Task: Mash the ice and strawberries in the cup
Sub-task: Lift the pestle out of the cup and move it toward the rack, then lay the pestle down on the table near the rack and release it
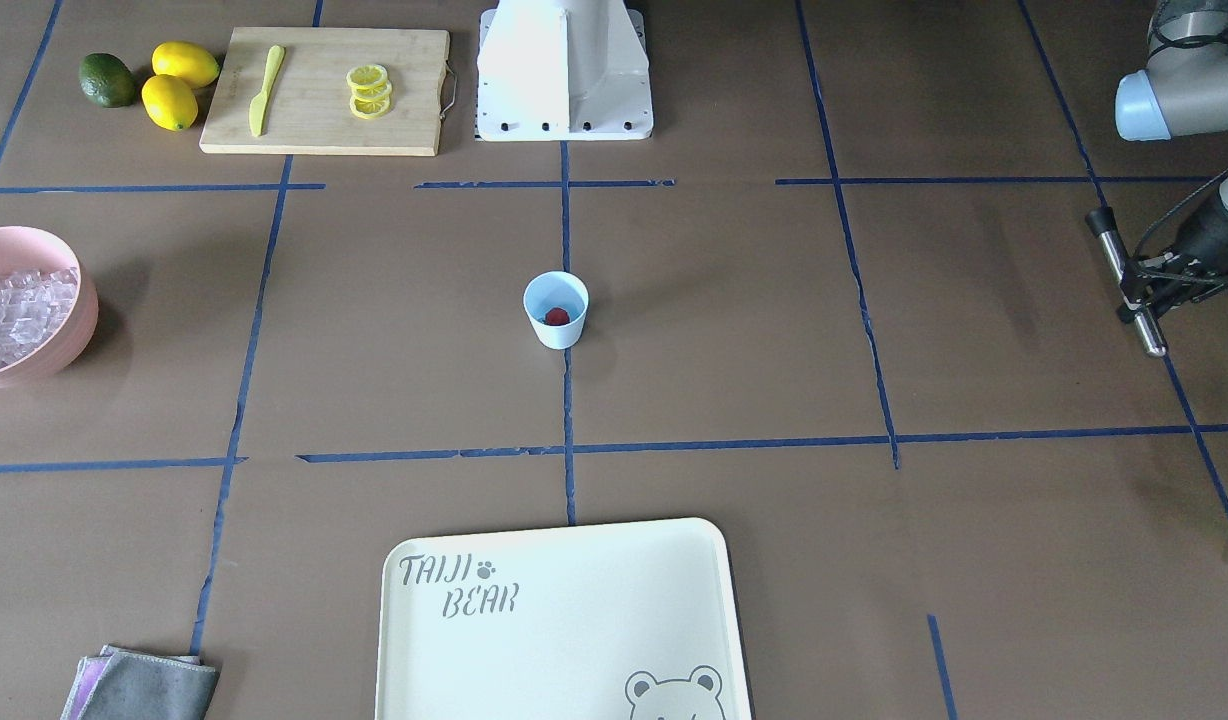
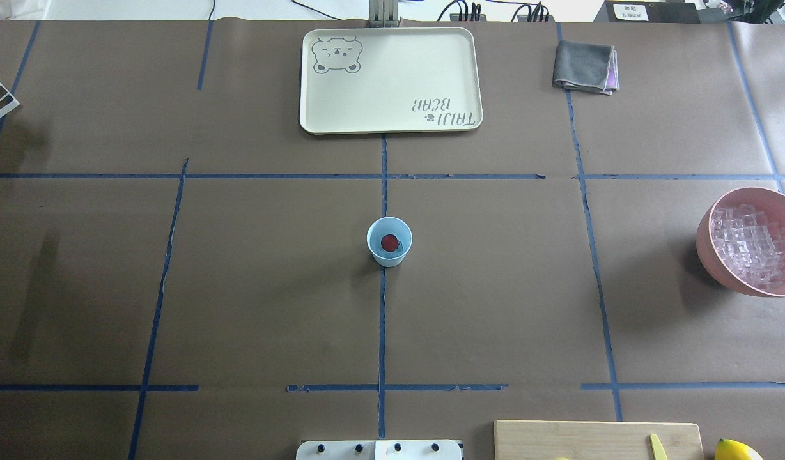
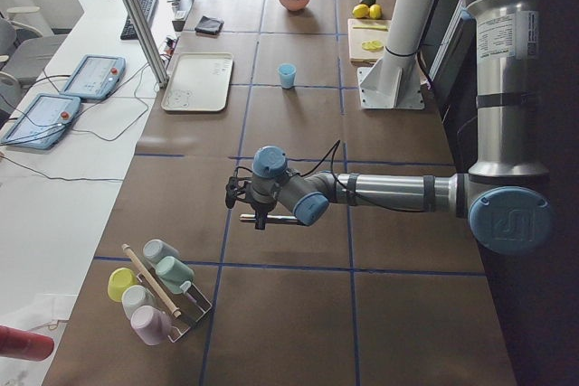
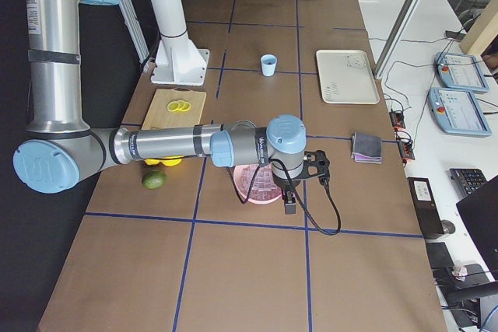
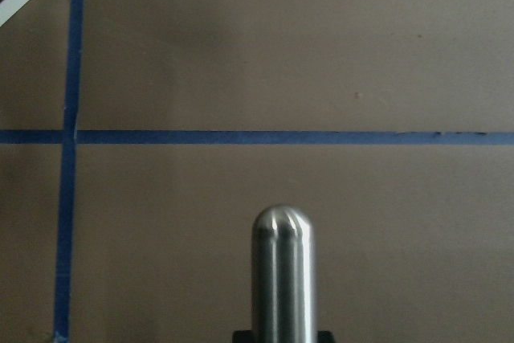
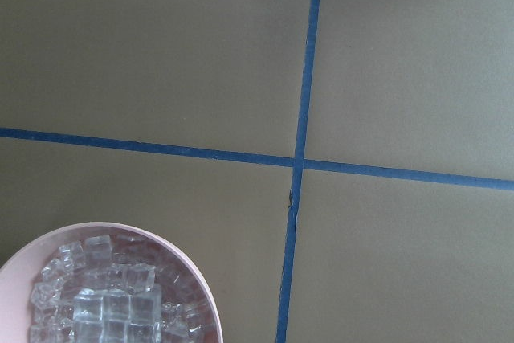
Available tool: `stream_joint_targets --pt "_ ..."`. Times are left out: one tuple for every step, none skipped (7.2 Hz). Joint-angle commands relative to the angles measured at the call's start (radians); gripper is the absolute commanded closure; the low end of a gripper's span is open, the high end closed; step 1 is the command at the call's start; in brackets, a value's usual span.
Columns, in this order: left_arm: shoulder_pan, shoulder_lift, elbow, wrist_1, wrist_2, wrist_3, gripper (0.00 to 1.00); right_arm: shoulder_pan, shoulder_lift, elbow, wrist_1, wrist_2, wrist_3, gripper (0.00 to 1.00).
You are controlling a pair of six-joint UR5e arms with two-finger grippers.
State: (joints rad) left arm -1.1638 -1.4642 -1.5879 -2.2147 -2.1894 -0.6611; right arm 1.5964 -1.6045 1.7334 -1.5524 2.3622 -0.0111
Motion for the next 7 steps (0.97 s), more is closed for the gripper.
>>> stream_joint_targets --pt "0.007 -0.016 0.060 -0.005 0.010 -0.005 1.00 -0.001 0.000 0.002 0.000 -0.001 0.000 0.00" --pt "0.009 -0.016 0.060 -0.005 0.008 -0.003 1.00 -0.001 0.000 0.002 0.000 -0.001 -0.001 0.00" --pt "0.010 -0.018 0.060 -0.005 0.008 -0.002 1.00 -0.001 0.000 0.002 0.000 -0.001 -0.001 0.00" --pt "0.010 -0.019 0.060 -0.005 0.008 -0.005 1.00 -0.001 0.000 0.002 0.000 -0.001 -0.001 0.00" --pt "0.010 -0.019 0.060 -0.005 0.008 0.004 0.98 -0.001 0.000 0.002 0.000 -0.001 -0.001 0.00" --pt "0.022 -0.021 0.060 -0.005 0.008 0.006 0.97 -0.001 0.000 0.000 0.000 -0.001 -0.001 0.00" --pt "0.036 -0.019 0.060 -0.006 0.010 0.008 0.97 -0.001 0.000 0.000 0.000 -0.003 -0.001 0.00"
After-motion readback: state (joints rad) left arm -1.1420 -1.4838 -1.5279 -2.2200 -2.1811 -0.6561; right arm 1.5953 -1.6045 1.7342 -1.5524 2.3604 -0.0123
